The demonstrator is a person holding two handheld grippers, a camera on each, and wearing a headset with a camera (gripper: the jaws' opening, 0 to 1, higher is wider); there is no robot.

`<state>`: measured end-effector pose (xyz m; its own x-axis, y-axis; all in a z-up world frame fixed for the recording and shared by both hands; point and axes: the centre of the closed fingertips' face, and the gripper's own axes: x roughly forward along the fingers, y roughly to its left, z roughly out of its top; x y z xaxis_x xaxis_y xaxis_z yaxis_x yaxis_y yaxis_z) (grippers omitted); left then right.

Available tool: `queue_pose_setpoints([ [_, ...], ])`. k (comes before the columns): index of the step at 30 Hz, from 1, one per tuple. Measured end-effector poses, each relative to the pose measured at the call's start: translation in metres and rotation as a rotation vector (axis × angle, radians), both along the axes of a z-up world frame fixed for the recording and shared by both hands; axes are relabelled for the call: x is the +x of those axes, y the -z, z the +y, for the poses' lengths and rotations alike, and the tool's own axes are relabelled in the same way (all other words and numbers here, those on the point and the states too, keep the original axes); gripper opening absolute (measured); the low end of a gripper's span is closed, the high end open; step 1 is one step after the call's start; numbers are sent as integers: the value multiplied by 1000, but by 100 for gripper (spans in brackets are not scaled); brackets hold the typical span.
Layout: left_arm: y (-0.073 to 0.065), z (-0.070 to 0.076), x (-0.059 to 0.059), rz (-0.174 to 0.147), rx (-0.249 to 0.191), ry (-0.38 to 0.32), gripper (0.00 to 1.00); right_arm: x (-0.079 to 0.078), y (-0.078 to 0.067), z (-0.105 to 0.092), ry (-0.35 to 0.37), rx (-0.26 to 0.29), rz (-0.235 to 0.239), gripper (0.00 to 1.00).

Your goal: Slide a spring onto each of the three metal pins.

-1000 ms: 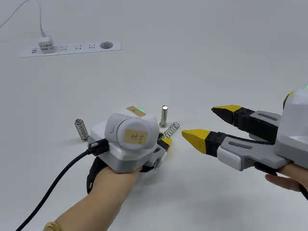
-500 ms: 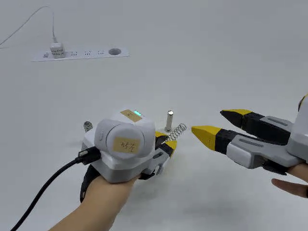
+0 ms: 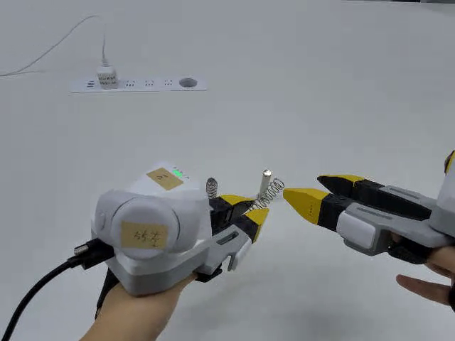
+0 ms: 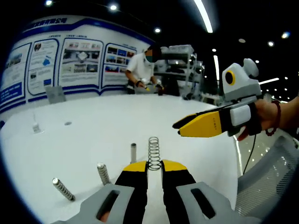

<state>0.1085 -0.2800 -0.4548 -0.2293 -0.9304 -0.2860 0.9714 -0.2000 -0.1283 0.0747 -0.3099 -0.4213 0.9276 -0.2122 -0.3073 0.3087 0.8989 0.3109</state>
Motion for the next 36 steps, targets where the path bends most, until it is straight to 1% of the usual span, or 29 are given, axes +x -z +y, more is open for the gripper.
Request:
queue_pose_setpoints([
  [2, -5, 3, 0, 20, -17, 0, 10, 3, -3, 2, -6, 8, -12, 40],
  [3, -7, 5, -1, 27, -20, 2, 10, 6, -4, 4, -16, 22, -21, 40],
  [5, -10, 9, -1, 31, -32, 8, 10, 10, -6, 9, -39, 55, -36, 38],
  [6, -12, 10, -2, 36, -36, 10, 10, 12, -7, 11, -44, 62, -39, 37],
  [7, -13, 12, -2, 45, -40, 12, 10, 13, -7, 13, -50, 70, -43, 35],
  [8, -15, 13, -2, 64, -46, 8, 10, 15, -8, 17, -64, 83, -47, 34],
  [10, -19, 16, -1, 87, -55, 8, 10, 17, -8, 20, -72, 96, -53, 32],
  [11, -21, 18, 0, 97, -63, 5, 10, 19, -9, 23, -81, 107, -59, 32],
  [13, -24, 21, 1, 107, -72, 7, 10, 23, -10, 28, -89, 141, -73, 32],
  [16, -25, 26, 1, 113, -78, 13, 10, 27, -12, 33, -95, 180, -97, 31],
  [18, -27, 28, 1, 102, -84, 19, 10, 29, -11, 37, -107, 196, -96, 31],
  [19, -28, 29, 1, 105, -90, 21, 10, 30, -10, 39, -112, 201, -96, 30],
  [21, -31, 31, -1, 121, -104, 29, 10, 32, -9, 42, -116, 215, -101, 29],
  [24, -33, 33, -3, 125, -108, 33, 10, 33, -10, 46, -121, 234, -111, 27],
  [27, -38, 37, -4, 134, -119, 40, 10, 35, -12, 49, -126, 253, -122, 26],
  [31, -44, 41, -3, 147, -136, 47, 10, 36, -19, 52, -138, 289, -149, 20],
  [36, -49, 44, -2, 155, -149, 58, 10, 37, -23, 57, -149, 370, -190, 15],
])
